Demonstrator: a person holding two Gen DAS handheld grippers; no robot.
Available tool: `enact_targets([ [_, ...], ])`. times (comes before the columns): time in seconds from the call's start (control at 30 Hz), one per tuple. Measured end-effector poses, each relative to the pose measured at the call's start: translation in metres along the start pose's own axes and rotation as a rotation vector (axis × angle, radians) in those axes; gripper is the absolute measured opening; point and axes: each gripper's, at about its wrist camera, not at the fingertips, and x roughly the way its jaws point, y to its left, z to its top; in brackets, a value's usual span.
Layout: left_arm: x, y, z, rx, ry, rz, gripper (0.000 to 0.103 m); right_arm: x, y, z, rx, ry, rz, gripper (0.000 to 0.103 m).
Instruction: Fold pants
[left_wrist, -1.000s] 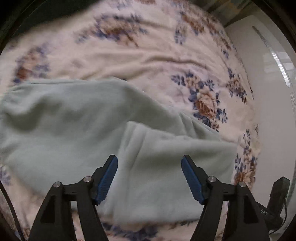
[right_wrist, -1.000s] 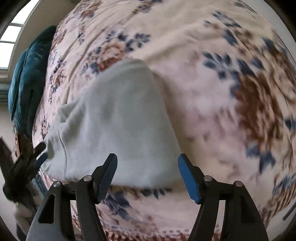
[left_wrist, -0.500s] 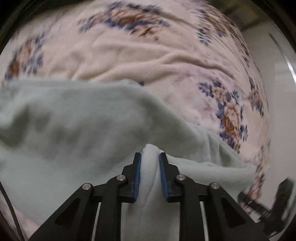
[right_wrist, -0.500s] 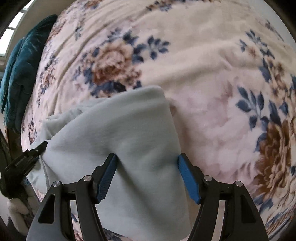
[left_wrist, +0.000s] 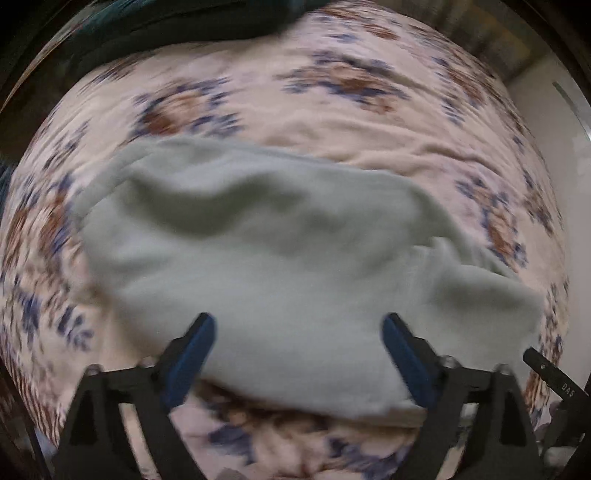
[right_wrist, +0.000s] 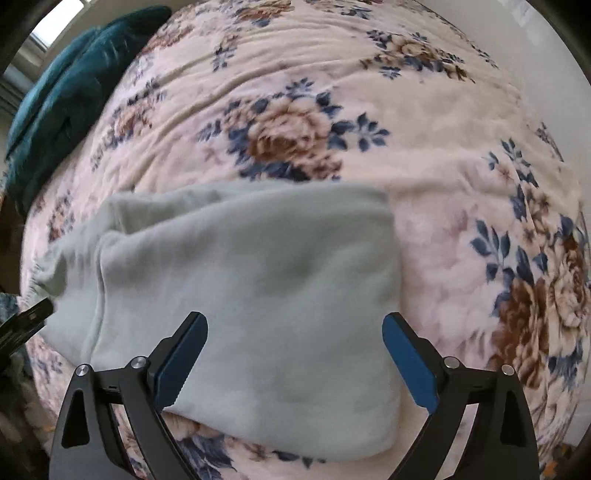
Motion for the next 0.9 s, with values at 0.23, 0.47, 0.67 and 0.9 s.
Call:
enact_targets([
  [0.23,0.011,0.114,0.000,-0.269,0.017,-0.094,0.100,0.022,0.042,-0.022,0.060,0.068,-0.052,0.098],
  [0.47,0.045,0.194,0.003,-0.654,0.012,-0.424,0.100,0.031,0.073,-0.033,0.121,0.119,-0.083,0.098],
  [0.67,0.095,0.216,0.001,-0.894,0.039,-0.628,0.100,0.039,0.102,-0.041,0.097,0.157,-0.100,0.098],
  [0.9,0.125,0.178,0.043,-0.798,0.019,-0.624,0.099,0.052,0.116,-0.041,0.104,0.185,-0.123,0.098],
])
